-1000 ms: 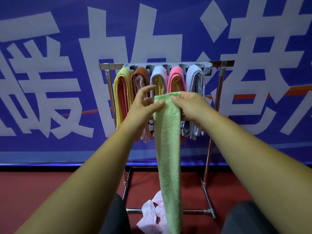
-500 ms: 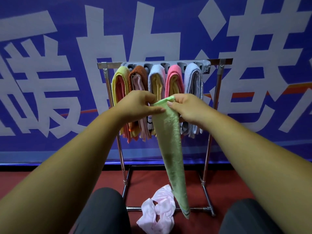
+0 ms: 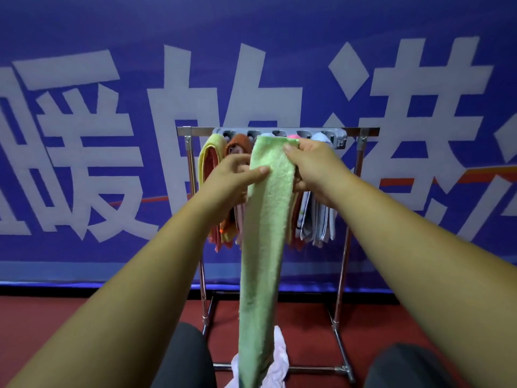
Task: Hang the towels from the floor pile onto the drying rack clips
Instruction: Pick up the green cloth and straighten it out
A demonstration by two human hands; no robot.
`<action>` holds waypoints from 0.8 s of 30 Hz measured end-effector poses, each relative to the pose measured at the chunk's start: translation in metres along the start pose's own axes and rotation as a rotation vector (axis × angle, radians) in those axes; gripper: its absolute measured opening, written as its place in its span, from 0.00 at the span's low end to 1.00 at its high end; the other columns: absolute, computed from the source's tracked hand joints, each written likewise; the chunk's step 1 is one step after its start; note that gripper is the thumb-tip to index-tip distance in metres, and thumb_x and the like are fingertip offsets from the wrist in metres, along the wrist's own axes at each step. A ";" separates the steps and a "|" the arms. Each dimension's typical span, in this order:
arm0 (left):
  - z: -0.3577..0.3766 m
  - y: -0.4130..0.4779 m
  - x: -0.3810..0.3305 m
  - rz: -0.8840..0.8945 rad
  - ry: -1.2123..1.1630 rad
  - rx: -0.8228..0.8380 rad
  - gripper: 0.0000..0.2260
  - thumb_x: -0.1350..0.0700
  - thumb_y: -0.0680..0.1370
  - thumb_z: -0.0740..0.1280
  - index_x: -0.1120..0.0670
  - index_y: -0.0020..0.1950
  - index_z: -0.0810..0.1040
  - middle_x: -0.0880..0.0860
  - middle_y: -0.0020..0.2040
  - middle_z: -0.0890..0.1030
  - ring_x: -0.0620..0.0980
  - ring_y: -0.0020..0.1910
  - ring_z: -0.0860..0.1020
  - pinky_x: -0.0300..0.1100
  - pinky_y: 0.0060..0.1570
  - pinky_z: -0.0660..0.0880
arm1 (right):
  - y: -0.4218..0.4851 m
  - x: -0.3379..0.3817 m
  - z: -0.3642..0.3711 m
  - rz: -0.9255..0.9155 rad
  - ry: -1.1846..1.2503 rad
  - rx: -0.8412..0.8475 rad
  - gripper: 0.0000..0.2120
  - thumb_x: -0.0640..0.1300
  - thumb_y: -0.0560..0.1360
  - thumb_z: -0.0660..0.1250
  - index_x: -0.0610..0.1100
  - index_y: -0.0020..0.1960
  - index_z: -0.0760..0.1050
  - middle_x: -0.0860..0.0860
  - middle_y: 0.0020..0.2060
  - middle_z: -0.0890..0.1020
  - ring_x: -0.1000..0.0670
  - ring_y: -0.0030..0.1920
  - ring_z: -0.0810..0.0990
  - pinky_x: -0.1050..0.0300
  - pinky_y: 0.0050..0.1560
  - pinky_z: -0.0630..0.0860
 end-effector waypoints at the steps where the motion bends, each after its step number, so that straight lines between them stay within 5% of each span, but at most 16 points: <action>1: 0.001 -0.004 0.011 -0.075 0.020 0.061 0.25 0.46 0.76 0.78 0.52 0.70 0.76 0.53 0.59 0.86 0.54 0.58 0.86 0.60 0.62 0.81 | 0.001 0.004 0.000 0.008 0.033 -0.013 0.10 0.46 0.87 0.63 0.44 0.60 0.81 0.43 0.52 0.88 0.43 0.52 0.89 0.40 0.51 0.87; 6: 0.008 -0.030 0.060 -0.225 0.092 0.258 0.24 0.45 0.74 0.79 0.58 0.63 0.82 0.59 0.57 0.87 0.59 0.52 0.84 0.54 0.51 0.78 | 0.009 0.014 0.000 0.039 0.120 -0.080 0.08 0.44 0.86 0.64 0.43 0.57 0.81 0.41 0.55 0.88 0.41 0.53 0.89 0.37 0.54 0.86; 9: 0.016 -0.038 0.075 -0.260 -0.057 0.250 0.20 0.53 0.75 0.78 0.61 0.63 0.82 0.59 0.58 0.87 0.59 0.56 0.85 0.55 0.60 0.81 | 0.019 0.005 -0.001 0.108 0.181 -0.129 0.10 0.39 0.83 0.65 0.40 0.63 0.78 0.41 0.52 0.89 0.43 0.50 0.90 0.38 0.50 0.87; 16: 0.030 -0.041 0.068 -0.208 -0.286 0.263 0.13 0.58 0.83 0.69 0.59 0.66 0.80 0.58 0.54 0.86 0.55 0.51 0.85 0.52 0.54 0.84 | 0.024 -0.052 -0.008 0.354 0.396 -0.165 0.17 0.39 0.85 0.59 0.39 0.73 0.74 0.44 0.55 0.86 0.48 0.44 0.87 0.54 0.31 0.84; 20: 0.039 -0.032 0.067 -0.215 -0.411 0.205 0.14 0.57 0.86 0.64 0.62 0.68 0.79 0.58 0.52 0.87 0.53 0.49 0.86 0.47 0.51 0.84 | 0.005 -0.104 -0.006 0.529 0.457 -0.086 0.20 0.53 0.86 0.62 0.38 0.66 0.79 0.43 0.51 0.88 0.45 0.50 0.88 0.50 0.46 0.87; 24: 0.046 -0.016 0.080 -0.262 -0.451 0.146 0.18 0.53 0.87 0.63 0.62 0.73 0.76 0.61 0.59 0.85 0.57 0.58 0.85 0.53 0.60 0.82 | -0.020 -0.161 0.009 0.722 0.439 0.066 0.42 0.74 0.81 0.55 0.36 0.64 0.80 0.40 0.55 0.87 0.40 0.59 0.86 0.42 0.65 0.80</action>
Point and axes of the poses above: each hand's wrist, its own y-axis towards the middle knuckle, its own z-axis out of the palm, x = y × z, the point moved 5 cm from there along y, towards the middle knuckle
